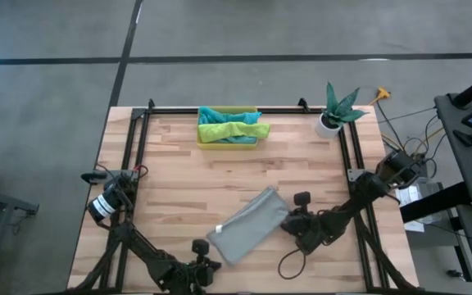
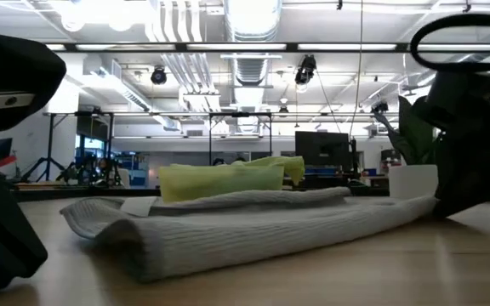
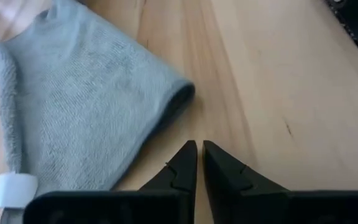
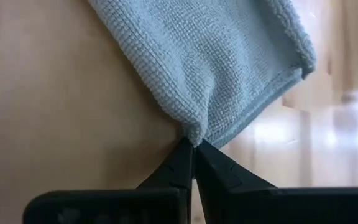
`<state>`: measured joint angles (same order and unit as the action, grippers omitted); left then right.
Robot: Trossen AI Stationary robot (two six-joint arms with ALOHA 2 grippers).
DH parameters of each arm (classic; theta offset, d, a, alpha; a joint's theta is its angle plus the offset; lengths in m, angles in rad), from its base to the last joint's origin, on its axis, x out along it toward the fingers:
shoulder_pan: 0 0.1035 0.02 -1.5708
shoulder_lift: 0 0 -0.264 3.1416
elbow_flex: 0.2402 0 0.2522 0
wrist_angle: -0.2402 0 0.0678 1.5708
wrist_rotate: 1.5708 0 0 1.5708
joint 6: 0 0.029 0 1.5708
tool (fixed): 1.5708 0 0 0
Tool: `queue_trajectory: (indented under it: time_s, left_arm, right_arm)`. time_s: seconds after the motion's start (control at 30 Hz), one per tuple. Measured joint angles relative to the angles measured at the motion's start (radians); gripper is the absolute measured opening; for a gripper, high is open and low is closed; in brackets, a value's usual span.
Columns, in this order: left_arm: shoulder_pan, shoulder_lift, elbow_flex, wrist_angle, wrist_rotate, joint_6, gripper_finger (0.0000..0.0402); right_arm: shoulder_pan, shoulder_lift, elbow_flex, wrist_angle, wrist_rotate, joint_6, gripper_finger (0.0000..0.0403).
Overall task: Roll microfiber towels into tight, uniform cylinder then place into a basket
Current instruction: Roll the gray towel
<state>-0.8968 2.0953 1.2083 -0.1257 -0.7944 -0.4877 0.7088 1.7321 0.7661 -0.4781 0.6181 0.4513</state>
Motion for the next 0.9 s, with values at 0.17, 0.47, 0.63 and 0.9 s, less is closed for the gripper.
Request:
queue_trajectory:
  time_s: [0.17, 0.47, 0.63, 0.9]
  left_arm:
    - [0.004, -0.001, 0.001, -0.009, -0.004, -0.004, 0.0002]
    - [-0.006, -0.002, 0.012, -0.022, 0.006, 0.028, 0.0002]
    - [-0.068, -0.002, 0.029, -0.039, -0.014, 0.096, 0.0002]
    - [-0.160, -0.003, 0.053, -0.068, -0.267, 0.229, 0.0002]
  right_arm:
    - [0.035, 0.001, 0.026, 0.017, -0.042, 0.090, 0.0009]
    - [0.048, 0.003, 0.098, 0.024, -0.121, 0.128, 0.0009]
    - [0.053, 0.003, 0.117, 0.022, -0.139, 0.128, 0.0009]
    - [0.055, 0.003, 0.116, 0.022, -0.138, 0.132, 0.0009]
